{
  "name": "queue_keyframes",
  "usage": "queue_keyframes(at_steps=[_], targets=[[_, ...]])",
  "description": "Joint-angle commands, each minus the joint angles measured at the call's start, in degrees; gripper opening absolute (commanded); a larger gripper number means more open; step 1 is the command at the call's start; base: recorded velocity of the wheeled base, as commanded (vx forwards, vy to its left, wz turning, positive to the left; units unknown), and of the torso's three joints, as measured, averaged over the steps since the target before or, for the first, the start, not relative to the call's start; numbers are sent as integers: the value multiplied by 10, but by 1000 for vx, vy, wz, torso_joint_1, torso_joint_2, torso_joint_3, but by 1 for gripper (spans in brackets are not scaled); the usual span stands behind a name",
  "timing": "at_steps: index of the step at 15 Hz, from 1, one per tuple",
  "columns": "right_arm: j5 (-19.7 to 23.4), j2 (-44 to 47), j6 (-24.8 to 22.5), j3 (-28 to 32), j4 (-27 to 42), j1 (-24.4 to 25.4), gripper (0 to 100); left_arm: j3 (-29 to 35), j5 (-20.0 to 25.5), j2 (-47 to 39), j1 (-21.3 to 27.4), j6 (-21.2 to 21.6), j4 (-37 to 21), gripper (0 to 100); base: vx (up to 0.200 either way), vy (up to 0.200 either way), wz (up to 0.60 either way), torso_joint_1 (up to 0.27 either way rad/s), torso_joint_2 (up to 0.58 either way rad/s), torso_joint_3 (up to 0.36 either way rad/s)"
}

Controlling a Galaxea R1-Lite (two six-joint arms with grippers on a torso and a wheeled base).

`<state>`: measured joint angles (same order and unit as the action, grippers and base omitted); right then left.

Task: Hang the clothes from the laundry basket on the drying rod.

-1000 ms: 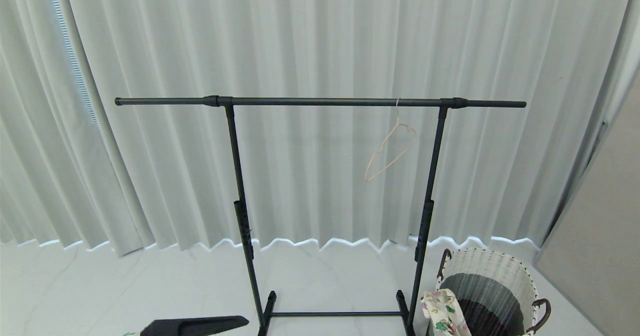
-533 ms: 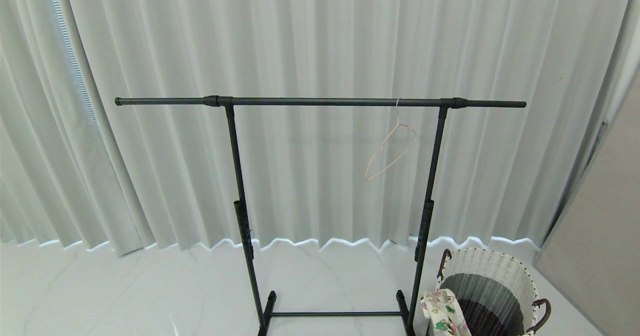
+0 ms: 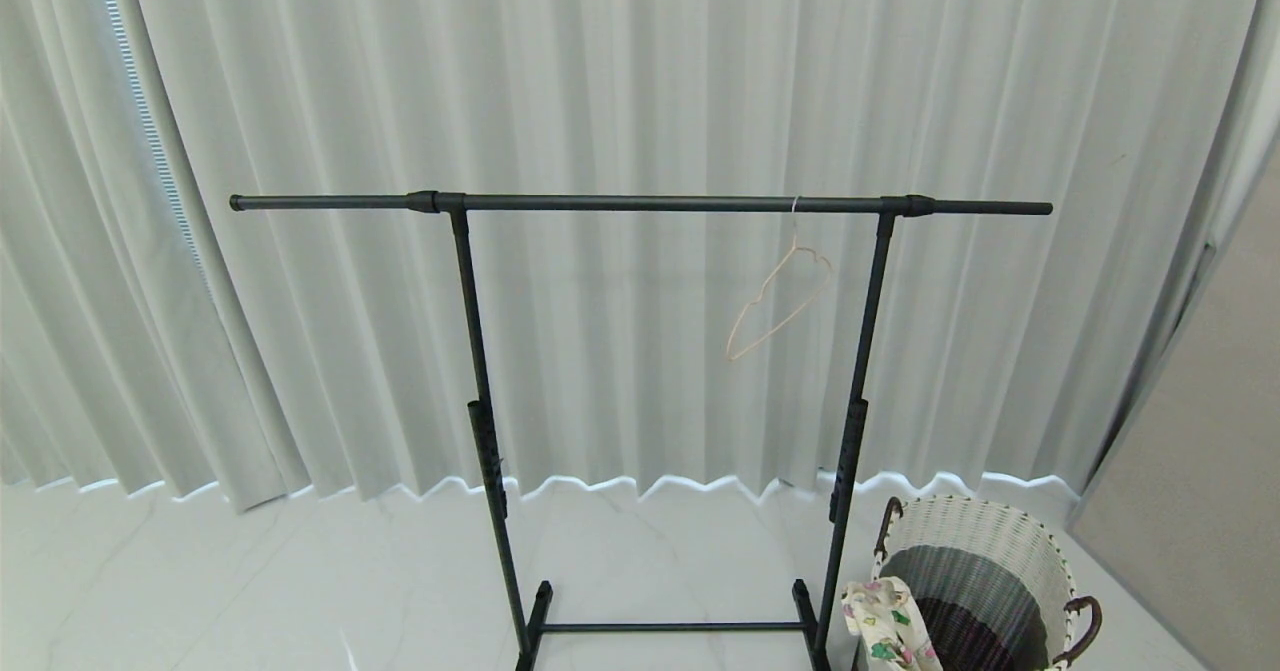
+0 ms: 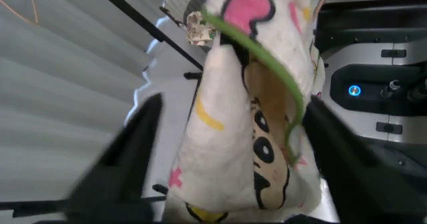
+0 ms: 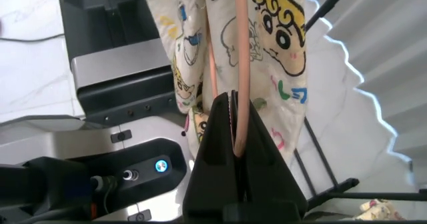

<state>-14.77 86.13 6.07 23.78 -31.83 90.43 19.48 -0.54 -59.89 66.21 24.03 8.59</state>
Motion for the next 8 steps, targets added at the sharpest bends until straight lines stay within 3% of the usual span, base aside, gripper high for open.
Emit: queue_keyframes(at_steps=[1, 6, 8], targets=[[3, -6, -3, 0, 2, 0, 0, -2, 0, -2, -2, 0, 0, 0, 0, 0, 0, 0, 0, 0], [0, -6, -4, 0, 0, -1, 0, -6, 12, -3, -2, -1, 0, 0, 0, 0, 0, 0, 0, 0], [-4, -6, -5, 1, -1, -1, 0, -7, 10, -4, -9, -22, 0, 0, 0, 0, 0, 0, 0, 0]])
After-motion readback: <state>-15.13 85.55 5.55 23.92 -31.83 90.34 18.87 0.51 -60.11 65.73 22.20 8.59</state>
